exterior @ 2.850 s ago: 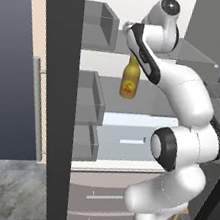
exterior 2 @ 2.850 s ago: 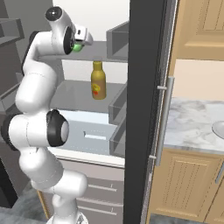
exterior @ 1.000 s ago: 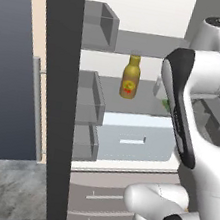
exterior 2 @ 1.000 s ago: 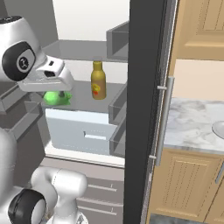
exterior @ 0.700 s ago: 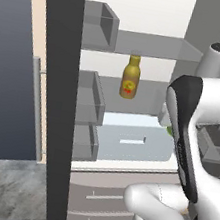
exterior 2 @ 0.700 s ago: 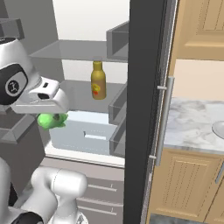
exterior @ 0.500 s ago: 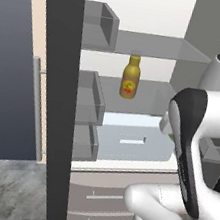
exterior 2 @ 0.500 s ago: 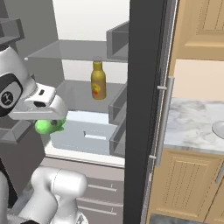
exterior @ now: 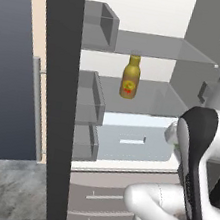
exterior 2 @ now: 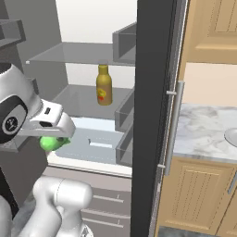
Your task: Pick corn from the fridge and place it on the plate on the counter.
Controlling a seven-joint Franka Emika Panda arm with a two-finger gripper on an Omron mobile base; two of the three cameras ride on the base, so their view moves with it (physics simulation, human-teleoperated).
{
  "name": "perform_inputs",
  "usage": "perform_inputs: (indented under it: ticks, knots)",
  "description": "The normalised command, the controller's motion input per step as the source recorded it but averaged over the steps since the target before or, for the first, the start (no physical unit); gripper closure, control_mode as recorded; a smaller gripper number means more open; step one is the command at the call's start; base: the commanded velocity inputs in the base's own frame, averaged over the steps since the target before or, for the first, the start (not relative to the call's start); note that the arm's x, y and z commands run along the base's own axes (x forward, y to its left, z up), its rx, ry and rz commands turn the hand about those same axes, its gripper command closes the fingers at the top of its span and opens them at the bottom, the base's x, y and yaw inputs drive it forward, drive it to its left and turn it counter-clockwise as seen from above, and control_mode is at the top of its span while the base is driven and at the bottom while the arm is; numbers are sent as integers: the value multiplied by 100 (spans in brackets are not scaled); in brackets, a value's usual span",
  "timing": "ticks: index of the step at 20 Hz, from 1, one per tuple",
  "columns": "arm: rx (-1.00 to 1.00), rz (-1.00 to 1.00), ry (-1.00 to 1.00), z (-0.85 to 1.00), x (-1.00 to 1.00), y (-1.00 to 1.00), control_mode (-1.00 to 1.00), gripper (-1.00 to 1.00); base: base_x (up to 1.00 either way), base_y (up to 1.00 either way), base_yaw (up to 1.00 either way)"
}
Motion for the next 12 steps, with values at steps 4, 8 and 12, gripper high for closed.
perform_inputs:
  ticks: [4,8,12]
  knots:
    - [0,-2,-9,-26,-28,0,-100,100,0,0,0]
    - [0,0,0,0,0,0,-100,100,0,0,0]
    - [0,0,-1,0,0,0,100,100,0,0,0]
